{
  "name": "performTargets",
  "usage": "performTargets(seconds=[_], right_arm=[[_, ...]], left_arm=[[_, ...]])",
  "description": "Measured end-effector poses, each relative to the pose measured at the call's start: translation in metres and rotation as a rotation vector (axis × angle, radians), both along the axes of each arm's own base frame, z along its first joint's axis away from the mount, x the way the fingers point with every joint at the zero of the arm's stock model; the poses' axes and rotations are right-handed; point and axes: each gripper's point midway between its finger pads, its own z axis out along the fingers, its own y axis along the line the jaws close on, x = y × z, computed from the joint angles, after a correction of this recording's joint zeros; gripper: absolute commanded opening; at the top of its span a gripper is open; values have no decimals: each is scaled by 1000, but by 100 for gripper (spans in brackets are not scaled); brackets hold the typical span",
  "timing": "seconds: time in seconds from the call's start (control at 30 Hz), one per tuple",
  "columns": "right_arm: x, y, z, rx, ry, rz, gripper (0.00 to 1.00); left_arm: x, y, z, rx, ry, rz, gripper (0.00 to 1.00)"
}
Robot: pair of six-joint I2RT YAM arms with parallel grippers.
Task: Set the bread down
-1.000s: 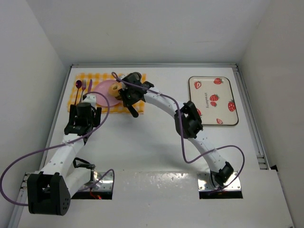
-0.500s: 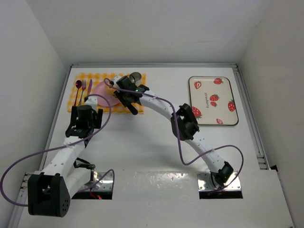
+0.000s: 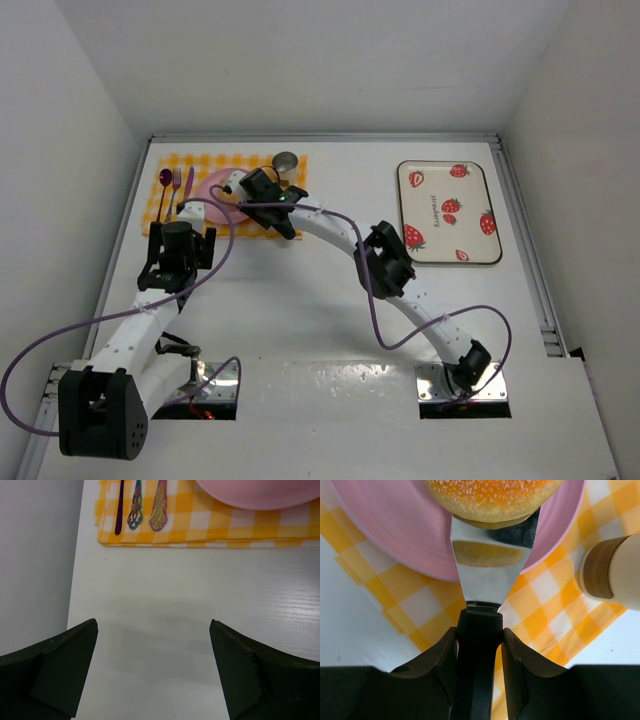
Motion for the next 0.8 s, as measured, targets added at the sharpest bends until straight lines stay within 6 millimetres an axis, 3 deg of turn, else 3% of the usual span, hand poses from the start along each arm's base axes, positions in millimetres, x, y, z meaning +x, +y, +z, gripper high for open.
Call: performTargets(seconds=[0.4,0.8], right_arm=[[11,-11,-4,-132,-105,67,0],[13,-6,-3,-198,-185,131,0]], left_arm=[[-1,0,7,-3,-33,-3,100],[0,-5,8,-10,-41,-21,100]])
